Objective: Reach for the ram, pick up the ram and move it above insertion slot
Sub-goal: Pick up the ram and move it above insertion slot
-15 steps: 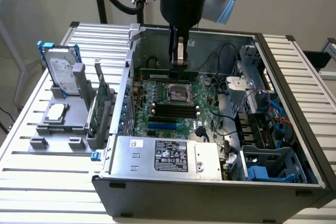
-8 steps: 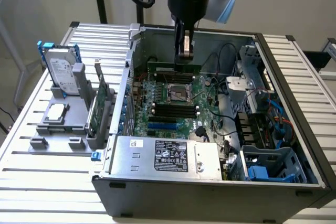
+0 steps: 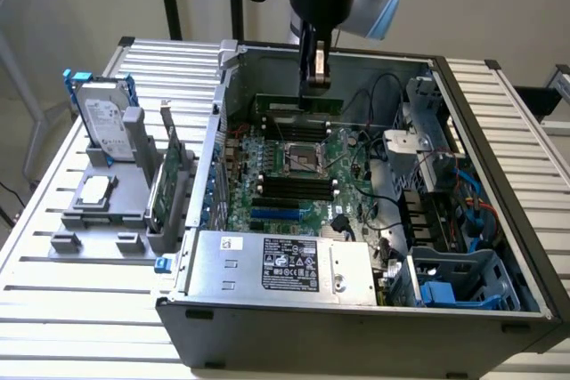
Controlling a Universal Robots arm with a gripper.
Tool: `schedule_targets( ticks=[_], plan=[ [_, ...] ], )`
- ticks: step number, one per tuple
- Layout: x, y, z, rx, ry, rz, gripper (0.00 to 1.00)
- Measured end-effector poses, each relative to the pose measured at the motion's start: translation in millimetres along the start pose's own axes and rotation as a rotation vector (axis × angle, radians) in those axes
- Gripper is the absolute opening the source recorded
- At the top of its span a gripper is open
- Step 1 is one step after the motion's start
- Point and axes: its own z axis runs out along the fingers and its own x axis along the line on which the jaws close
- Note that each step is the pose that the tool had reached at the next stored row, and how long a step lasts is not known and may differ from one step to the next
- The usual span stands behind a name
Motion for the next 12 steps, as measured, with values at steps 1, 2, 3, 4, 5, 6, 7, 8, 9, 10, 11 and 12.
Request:
schedule_targets(
  ticks=[1, 2, 3, 4, 5, 6, 7, 8, 9, 10, 11, 12],
  plan=[
    [-2.4, -0.6, 0.6, 0.0000, 0.0001, 0.000, 0.14],
    [-4.9, -1.2, 1.3, 0.0000, 0.0000, 0.001, 0.14],
    [-7.1, -1.7, 1.9, 0.0001, 0.0000, 0.001, 0.14],
    [-9.2, -2.3, 2.5, 0.0001, 0.0001, 0.001, 0.14],
    [-11.4, -2.8, 3.1, 0.0003, 0.0000, 0.002, 0.14],
    [-13.5, -3.4, 3.7, 0.0003, -0.0001, 0.003, 0.14],
    [-15.6, -3.9, 4.1, 0.0004, 0.0000, 0.003, 0.14],
    [-17.7, -4.3, 4.6, 0.0005, -0.0002, 0.004, 0.14],
    [-19.7, -4.7, 4.9, 0.0005, 0.0000, 0.005, 0.14],
    [-21.7, -5.1, 5.2, 0.0007, -0.0001, 0.006, 0.14],
    [-22.8, -5.1, 5.3, 0.0007, 0.0000, 0.006, 0.14],
    [-23.0, -5.2, 5.4, 0.0007, -0.0001, 0.006, 0.14]
  ],
)
